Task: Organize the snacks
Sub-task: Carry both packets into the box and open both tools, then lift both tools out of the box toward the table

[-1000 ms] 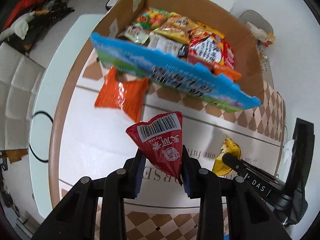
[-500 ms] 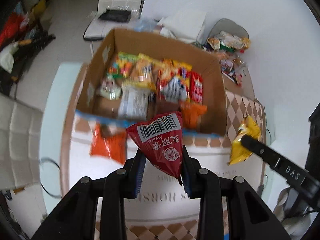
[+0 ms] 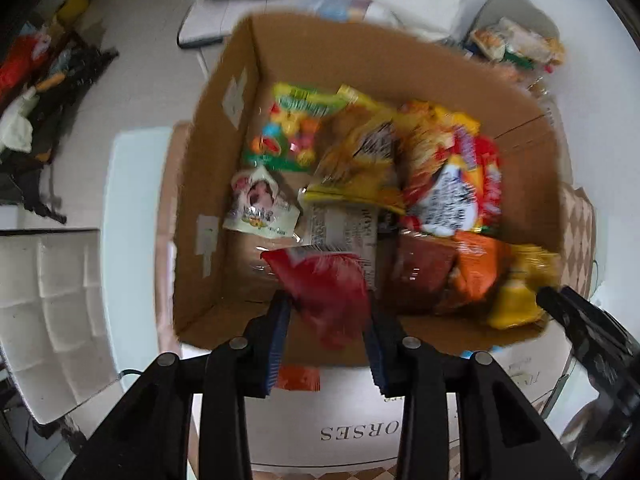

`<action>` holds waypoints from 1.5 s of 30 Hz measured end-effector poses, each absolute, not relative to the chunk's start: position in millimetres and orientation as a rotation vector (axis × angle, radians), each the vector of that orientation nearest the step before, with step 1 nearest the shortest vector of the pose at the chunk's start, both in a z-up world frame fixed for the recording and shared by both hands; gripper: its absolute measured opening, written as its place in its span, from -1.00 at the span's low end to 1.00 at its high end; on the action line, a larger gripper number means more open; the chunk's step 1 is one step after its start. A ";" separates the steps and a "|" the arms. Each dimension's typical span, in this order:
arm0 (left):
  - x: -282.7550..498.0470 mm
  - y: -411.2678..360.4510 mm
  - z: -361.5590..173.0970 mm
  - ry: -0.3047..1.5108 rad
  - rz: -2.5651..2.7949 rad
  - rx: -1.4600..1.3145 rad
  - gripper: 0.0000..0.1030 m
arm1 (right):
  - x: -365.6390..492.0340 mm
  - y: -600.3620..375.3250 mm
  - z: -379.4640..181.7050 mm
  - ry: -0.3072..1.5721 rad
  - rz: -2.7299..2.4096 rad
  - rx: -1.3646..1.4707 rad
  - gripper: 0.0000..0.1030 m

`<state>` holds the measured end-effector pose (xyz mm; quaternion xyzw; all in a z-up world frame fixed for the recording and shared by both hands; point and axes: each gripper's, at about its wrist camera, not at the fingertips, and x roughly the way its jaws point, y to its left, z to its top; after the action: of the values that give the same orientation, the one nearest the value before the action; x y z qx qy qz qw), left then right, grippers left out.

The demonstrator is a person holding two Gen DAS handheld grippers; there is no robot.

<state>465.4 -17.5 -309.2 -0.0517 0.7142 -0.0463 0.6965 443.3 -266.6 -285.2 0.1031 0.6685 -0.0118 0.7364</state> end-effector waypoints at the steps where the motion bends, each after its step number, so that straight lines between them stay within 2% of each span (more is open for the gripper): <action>1: 466.3 -16.5 -316.8 1.600 -0.094 -0.106 -0.33 | 443.9 -265.6 -290.4 1.476 -0.024 0.225 0.67; 2: 466.1 -16.5 -322.1 1.605 -0.090 -0.094 -0.27 | 443.4 -265.9 -295.5 1.481 -0.031 0.230 0.73; 8: 460.2 -17.8 -327.0 1.585 -0.104 -0.116 0.08 | 444.0 -271.2 -305.5 1.493 -0.059 0.224 0.73; 13: 454.8 -18.5 -320.6 1.550 -0.099 -0.118 0.20 | 441.8 -269.3 -304.6 1.487 -0.062 0.218 0.73; 18: 440.1 -19.1 -299.6 1.459 -0.094 -0.124 0.22 | 433.7 -262.1 -299.2 1.468 -0.055 0.202 0.79; 19: 437.2 -18.6 -294.6 1.438 -0.088 -0.121 0.32 | 431.7 -260.4 -297.3 1.460 -0.056 0.193 0.82; 20: 434.0 -18.5 -289.4 1.419 -0.083 -0.116 0.51 | 429.4 -258.7 -294.9 1.451 -0.055 0.186 0.85; 22: 425.2 -18.9 -278.7 1.371 -0.072 -0.104 0.71 | 422.9 -255.0 -288.9 1.426 -0.048 0.180 0.89; 23: 421.2 -18.9 -274.9 1.361 -0.068 -0.098 0.75 | 420.8 -254.2 -286.8 1.418 -0.049 0.176 0.89; 45: 331.4 -35.6 -174.8 1.085 -0.055 -0.046 0.77 | 323.7 -240.4 -192.6 1.181 -0.038 0.139 0.90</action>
<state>331.4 -35.6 -174.8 -0.0218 0.5163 -0.0261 0.8557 323.7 -240.4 -192.6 0.0656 0.5564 -0.0181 0.8281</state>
